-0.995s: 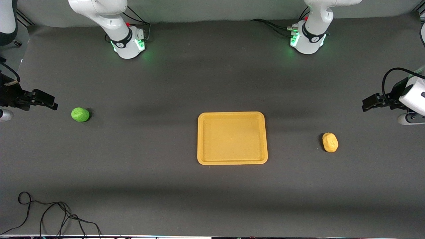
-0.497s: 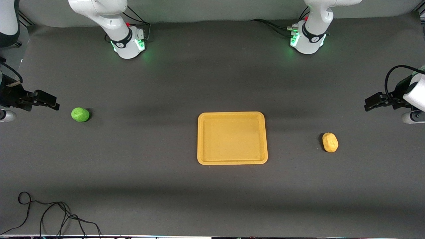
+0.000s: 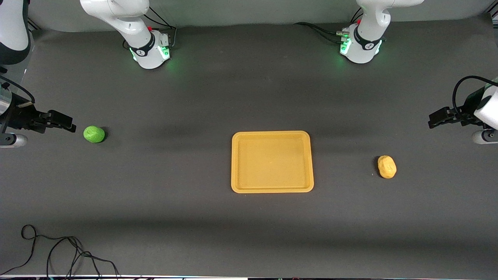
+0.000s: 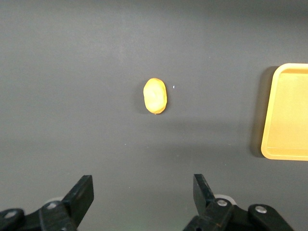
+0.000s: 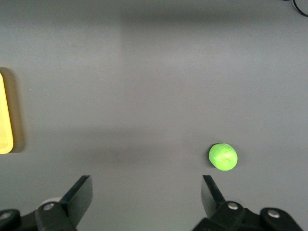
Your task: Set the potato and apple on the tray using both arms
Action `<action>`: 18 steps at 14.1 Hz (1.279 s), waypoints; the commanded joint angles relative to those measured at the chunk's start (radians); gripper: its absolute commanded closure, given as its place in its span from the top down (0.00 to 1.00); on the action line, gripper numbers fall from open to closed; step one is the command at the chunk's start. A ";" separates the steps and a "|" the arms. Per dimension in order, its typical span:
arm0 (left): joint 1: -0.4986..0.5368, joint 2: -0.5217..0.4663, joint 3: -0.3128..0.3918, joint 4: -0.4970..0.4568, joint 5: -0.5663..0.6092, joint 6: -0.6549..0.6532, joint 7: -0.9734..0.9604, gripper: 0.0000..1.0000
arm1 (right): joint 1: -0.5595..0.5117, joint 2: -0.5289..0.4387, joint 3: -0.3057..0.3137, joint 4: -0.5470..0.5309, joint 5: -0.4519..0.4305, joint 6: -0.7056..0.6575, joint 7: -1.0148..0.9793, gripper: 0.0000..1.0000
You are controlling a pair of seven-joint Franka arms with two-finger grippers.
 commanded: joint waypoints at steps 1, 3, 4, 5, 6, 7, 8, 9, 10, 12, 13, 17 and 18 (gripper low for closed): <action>-0.020 0.011 0.001 0.002 0.000 -0.014 0.000 0.92 | 0.006 -0.010 -0.006 -0.001 0.016 0.012 0.019 1.00; -0.028 0.013 0.000 0.002 0.000 -0.002 0.000 0.92 | 0.006 -0.008 -0.006 0.001 0.016 0.014 0.019 1.00; -0.031 0.025 0.000 -0.003 0.000 0.003 0.000 0.92 | 0.006 -0.008 -0.006 -0.001 0.014 0.014 0.017 1.00; -0.031 0.031 0.000 -0.016 0.000 0.025 0.000 0.90 | 0.006 -0.008 -0.006 0.001 0.005 0.015 0.009 1.00; -0.026 0.028 0.001 -0.051 0.000 0.082 0.000 0.90 | 0.007 -0.008 -0.005 0.001 0.002 0.018 0.009 1.00; -0.019 0.031 0.001 -0.085 0.000 0.143 0.003 0.90 | 0.006 -0.007 -0.005 -0.002 0.004 0.024 0.009 1.00; -0.019 0.050 0.001 -0.119 0.000 0.197 0.009 0.90 | 0.006 -0.007 -0.005 -0.002 0.004 0.026 0.009 1.00; -0.019 0.076 0.001 -0.159 0.001 0.252 0.010 0.90 | 0.006 -0.007 -0.005 -0.002 0.004 0.029 0.009 1.00; -0.019 0.099 0.001 -0.197 0.001 0.317 0.012 0.90 | 0.006 -0.007 -0.006 -0.002 0.004 0.029 0.009 1.00; -0.014 0.155 0.006 -0.240 0.001 0.394 0.010 0.90 | 0.003 -0.007 -0.006 -0.002 0.004 0.030 0.009 1.00; 0.003 0.200 0.006 -0.245 0.003 0.418 0.013 0.89 | 0.003 -0.007 -0.006 -0.002 0.004 0.030 0.011 1.00; 0.011 0.396 0.006 -0.247 0.007 0.610 0.013 0.97 | 0.001 -0.007 -0.006 -0.002 0.004 0.030 0.009 1.00; 0.012 0.430 0.006 -0.247 0.004 0.659 0.012 0.99 | 0.001 -0.007 -0.006 -0.004 0.004 0.030 0.009 1.00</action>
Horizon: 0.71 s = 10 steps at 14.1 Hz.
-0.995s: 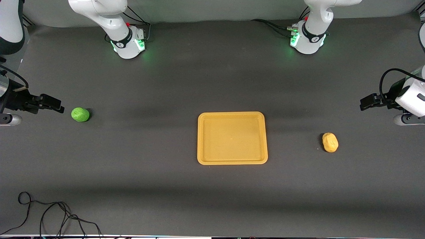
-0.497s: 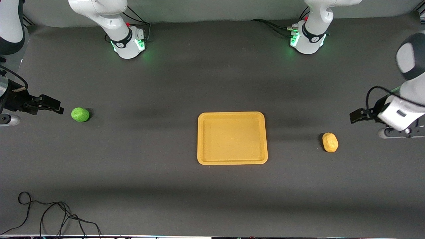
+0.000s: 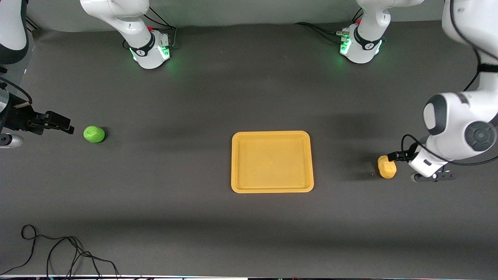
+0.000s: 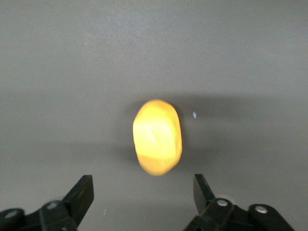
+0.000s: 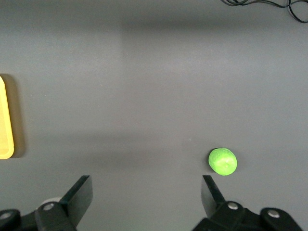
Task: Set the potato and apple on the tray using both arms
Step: 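Reach the left gripper down to the yellow potato and grasp it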
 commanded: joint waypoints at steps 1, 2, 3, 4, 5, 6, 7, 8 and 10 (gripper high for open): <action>-0.001 0.087 0.001 0.010 0.002 0.099 0.008 0.99 | 0.002 -0.007 -0.004 -0.004 0.003 0.011 0.009 1.00; -0.002 0.094 -0.001 0.013 -0.001 0.105 0.007 0.99 | 0.002 -0.007 -0.004 -0.004 0.003 0.011 0.009 1.00; -0.002 0.096 -0.001 0.013 -0.001 0.105 0.004 0.99 | 0.002 -0.007 -0.004 -0.004 0.003 0.011 0.009 1.00; -0.004 0.098 -0.002 0.010 -0.001 0.102 -0.005 0.98 | 0.002 -0.007 -0.004 -0.004 0.003 0.011 0.009 1.00; -0.004 0.110 -0.002 0.010 -0.001 0.101 -0.007 0.93 | 0.002 -0.007 -0.004 -0.004 0.003 0.011 0.011 1.00; -0.004 0.118 -0.002 0.010 -0.001 0.102 -0.005 0.89 | 0.004 -0.007 -0.004 -0.004 0.003 0.011 0.011 1.00; -0.004 0.122 -0.002 0.018 -0.001 0.102 -0.005 0.82 | 0.002 -0.007 -0.004 -0.004 0.003 0.011 0.009 1.00; -0.004 0.122 -0.002 0.024 -0.002 0.092 -0.007 0.65 | -0.002 -0.007 -0.004 -0.009 0.003 0.011 0.009 1.00; -0.011 0.110 -0.004 0.023 -0.002 0.073 -0.014 0.41 | -0.006 -0.001 -0.006 -0.007 0.003 0.012 0.009 1.00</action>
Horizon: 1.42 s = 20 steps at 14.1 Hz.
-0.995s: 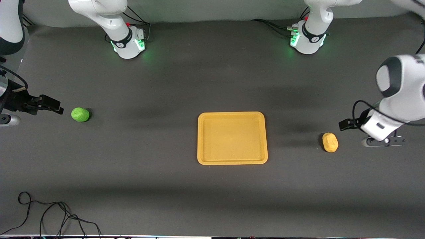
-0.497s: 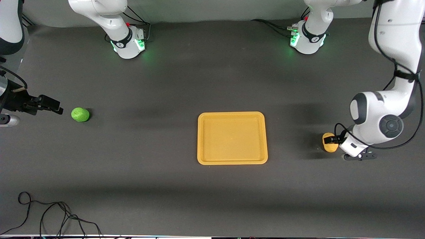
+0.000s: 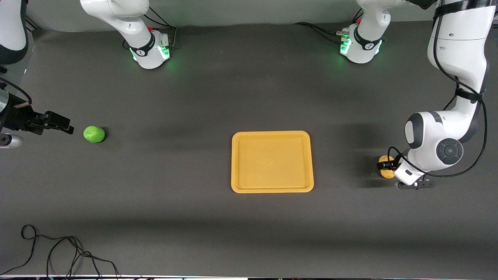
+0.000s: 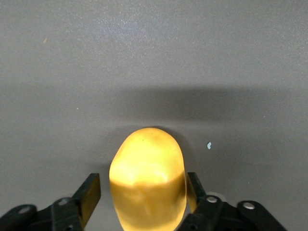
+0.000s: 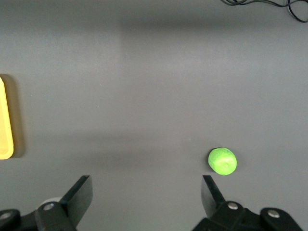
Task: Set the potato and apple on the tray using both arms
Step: 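Reach the left gripper down to the yellow potato and grasp it, then carry the potato with the left gripper onto the yellow tray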
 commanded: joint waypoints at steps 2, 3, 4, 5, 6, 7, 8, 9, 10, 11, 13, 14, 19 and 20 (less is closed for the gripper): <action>-0.019 -0.036 -0.022 0.046 -0.002 -0.102 -0.078 0.29 | -0.002 -0.003 -0.004 -0.005 0.003 0.012 0.009 1.00; -0.019 -0.056 -0.059 0.072 -0.002 -0.161 -0.147 0.27 | -0.002 -0.001 -0.004 -0.005 0.003 0.017 0.009 1.00; -0.019 -0.073 -0.097 0.114 -0.002 -0.226 -0.213 0.27 | -0.002 -0.003 -0.004 -0.005 0.003 0.018 0.008 1.00; -0.019 -0.074 -0.135 0.158 -0.002 -0.272 -0.290 0.26 | -0.002 -0.003 -0.004 -0.004 0.001 0.020 0.006 1.00; -0.020 -0.074 -0.184 0.189 -0.002 -0.290 -0.377 0.26 | -0.005 -0.003 -0.011 -0.005 0.001 0.026 0.005 1.00; -0.028 -0.074 -0.231 0.194 0.001 -0.286 -0.451 0.26 | -0.003 -0.001 -0.034 -0.007 0.001 0.037 0.002 1.00; -0.048 -0.074 -0.258 0.197 0.003 -0.280 -0.500 0.25 | -0.003 -0.001 -0.040 -0.010 0.001 0.041 -0.026 1.00; -0.086 -0.074 -0.278 0.203 0.001 -0.269 -0.551 0.25 | -0.003 -0.001 -0.044 -0.011 0.001 0.046 -0.041 1.00; -0.133 -0.067 -0.282 0.211 0.000 -0.246 -0.612 0.24 | -0.005 0.000 -0.045 -0.011 0.001 0.052 -0.044 1.00; -0.193 -0.056 -0.282 0.218 0.000 -0.210 -0.692 0.24 | -0.005 0.000 -0.054 -0.013 0.001 0.052 -0.052 1.00; -0.282 -0.009 -0.282 0.224 0.001 -0.133 -0.760 0.24 | -0.003 -0.018 -0.082 -0.057 0.001 0.061 -0.075 1.00; -0.310 0.014 -0.282 0.221 0.003 -0.098 -0.764 0.24 | 0.000 -0.046 -0.097 -0.100 0.000 0.081 -0.080 1.00; -0.330 0.054 -0.275 0.214 0.090 -0.079 -0.751 0.28 | 0.003 -0.243 -0.238 -0.376 -0.048 0.213 -0.248 1.00; -0.329 0.065 -0.275 0.215 0.116 -0.080 -0.749 0.29 | 0.003 -0.292 -0.260 -0.445 -0.083 0.253 -0.273 1.00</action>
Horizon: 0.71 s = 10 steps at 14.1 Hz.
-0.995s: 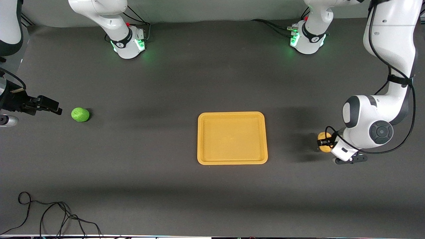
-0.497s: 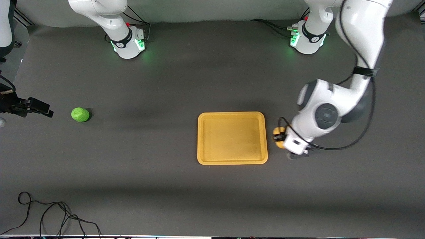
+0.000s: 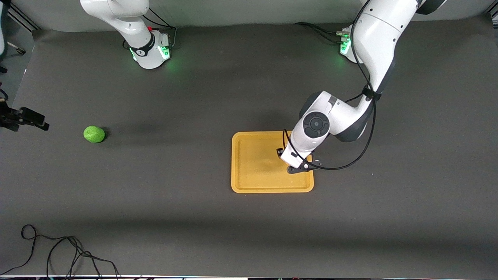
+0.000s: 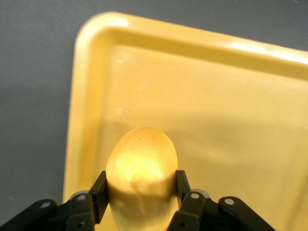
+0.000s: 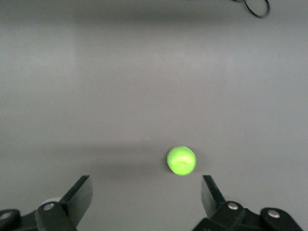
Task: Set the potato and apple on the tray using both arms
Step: 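Carry the potato with the left gripper onto the yellow tray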
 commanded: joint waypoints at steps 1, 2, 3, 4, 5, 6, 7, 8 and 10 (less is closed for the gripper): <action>0.005 0.017 0.008 0.017 0.070 -0.020 0.005 0.29 | 0.012 -0.204 -0.068 -0.260 -0.079 0.129 -0.053 1.00; 0.003 0.029 0.007 0.017 0.089 -0.020 0.005 0.29 | 0.012 -0.245 -0.075 -0.314 -0.085 0.143 -0.053 1.00; 0.003 0.037 0.007 0.017 0.095 -0.018 0.005 0.31 | 0.010 -0.268 -0.079 -0.340 -0.085 0.143 -0.055 1.00; 0.003 0.046 0.007 0.018 0.095 -0.014 0.005 0.32 | 0.010 -0.273 -0.092 -0.354 -0.085 0.141 -0.056 1.00; 0.002 0.046 0.007 0.018 0.095 -0.012 0.005 0.33 | 0.010 -0.269 -0.103 -0.363 -0.087 0.141 -0.058 1.00; 0.002 0.048 0.007 0.018 0.095 -0.016 0.005 0.35 | 0.010 -0.263 -0.106 -0.378 -0.087 0.146 -0.056 1.00; 0.003 0.048 0.008 0.018 0.096 -0.020 0.008 0.35 | 0.010 -0.258 -0.106 -0.389 -0.088 0.151 -0.058 1.00; 0.005 0.048 0.008 0.018 0.095 -0.021 0.017 0.36 | 0.010 -0.247 -0.106 -0.397 -0.104 0.155 -0.056 1.00; 0.009 0.055 0.010 0.018 0.095 -0.023 0.031 0.41 | 0.010 -0.227 -0.106 -0.431 -0.121 0.222 -0.056 1.00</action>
